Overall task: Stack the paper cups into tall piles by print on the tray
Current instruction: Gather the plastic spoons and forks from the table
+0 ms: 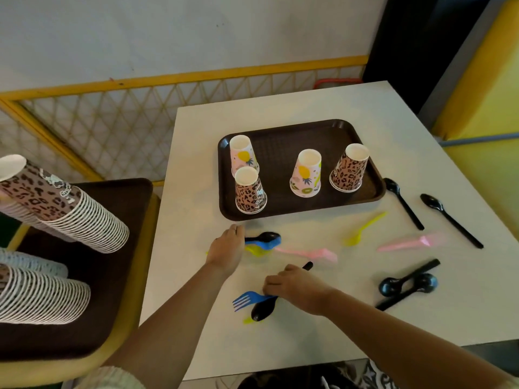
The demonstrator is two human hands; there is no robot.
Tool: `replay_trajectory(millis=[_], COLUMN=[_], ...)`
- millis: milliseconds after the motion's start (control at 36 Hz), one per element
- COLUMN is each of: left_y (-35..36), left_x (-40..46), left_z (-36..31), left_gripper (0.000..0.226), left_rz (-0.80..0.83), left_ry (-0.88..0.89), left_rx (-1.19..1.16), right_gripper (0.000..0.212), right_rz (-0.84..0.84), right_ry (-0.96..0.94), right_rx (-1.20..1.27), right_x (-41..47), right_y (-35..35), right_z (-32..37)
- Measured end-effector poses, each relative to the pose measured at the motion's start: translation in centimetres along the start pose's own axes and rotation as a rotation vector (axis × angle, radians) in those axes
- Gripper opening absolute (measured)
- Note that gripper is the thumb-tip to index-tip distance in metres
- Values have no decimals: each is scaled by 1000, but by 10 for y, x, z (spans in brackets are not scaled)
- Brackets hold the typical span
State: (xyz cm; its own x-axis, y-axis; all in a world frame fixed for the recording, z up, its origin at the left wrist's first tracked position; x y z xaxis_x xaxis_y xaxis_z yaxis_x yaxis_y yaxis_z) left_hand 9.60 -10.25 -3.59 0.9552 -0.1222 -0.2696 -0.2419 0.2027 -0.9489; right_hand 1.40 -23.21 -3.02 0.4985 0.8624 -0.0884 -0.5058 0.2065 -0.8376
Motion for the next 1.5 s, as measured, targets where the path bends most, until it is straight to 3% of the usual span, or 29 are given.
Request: replay_trajectory(millis=[194, 306, 417, 500, 583, 667, 833, 1028, 1139, 1222, 1333, 1417, 1500], left_y=[1, -3, -17, -29, -36, -35, -23, -20, -24, -36, -57, -65, -66], left_x=[-10, -14, -11, -8, -6, -7, -11, -10, -6, -6, -11, -12, -15], left_z=[2, 3, -10, -31, -59, -87, -127, -141, -150, -155, -168, -186, -207], left_gripper=[37, 26, 26, 24, 25, 27, 54, 33, 29, 22, 17, 29, 39], left_rz=[-30, -50, -174, -179, -142, -98, 11, -25, -24, -99, -171, -94, 4], left_ry=[8, -19, -4, 13, 70, 170, 301, 196, 117, 37, -117, -300, -420], left_rx=[85, 19, -98, -222, -357, -367, -217, -159, -210, -396, -898, -1266, -1452], right_gripper=[56, 43, 25, 7, 3, 14, 11, 13, 22, 19, 18, 20, 18], right_rz=[-114, -237, -524, -780, -895, -879, -960, -997, -1056, -1031, -951, -891, -811], right_ry=[-58, -71, -25, 97, 323, 587, 661, 763, 731, 760, 772, 760, 748], right_rx=[-40, -132, -175, -16, 176, 417, 583, 666, 923, 947, 941, 927, 896], right_x=[-8, -20, -39, -63, -86, -102, -131, -158, -169, -176, -178, -173, -164], right_y=[2, -3, -23, -53, -69, -70, -83, -81, -75, -76, -80, -83, -84], right_z=[5, 5, -4, -11, -28, -54, -72, -96, -109, -114, -113, -107, -102])
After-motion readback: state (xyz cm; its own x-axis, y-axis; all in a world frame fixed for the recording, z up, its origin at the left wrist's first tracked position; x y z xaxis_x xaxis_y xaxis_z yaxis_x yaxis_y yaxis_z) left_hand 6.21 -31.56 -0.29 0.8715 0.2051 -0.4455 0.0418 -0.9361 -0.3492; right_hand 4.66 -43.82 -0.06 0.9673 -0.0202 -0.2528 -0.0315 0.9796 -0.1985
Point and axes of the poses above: each hand's wrist, its own x-axis towards the middle knuckle, its own y-axis out of the palm, z = x × y, the point moved 6 cm from there along x, towards the middle knuckle, and after that the axes turned 14 degrees about x, right-handed, at the moved point
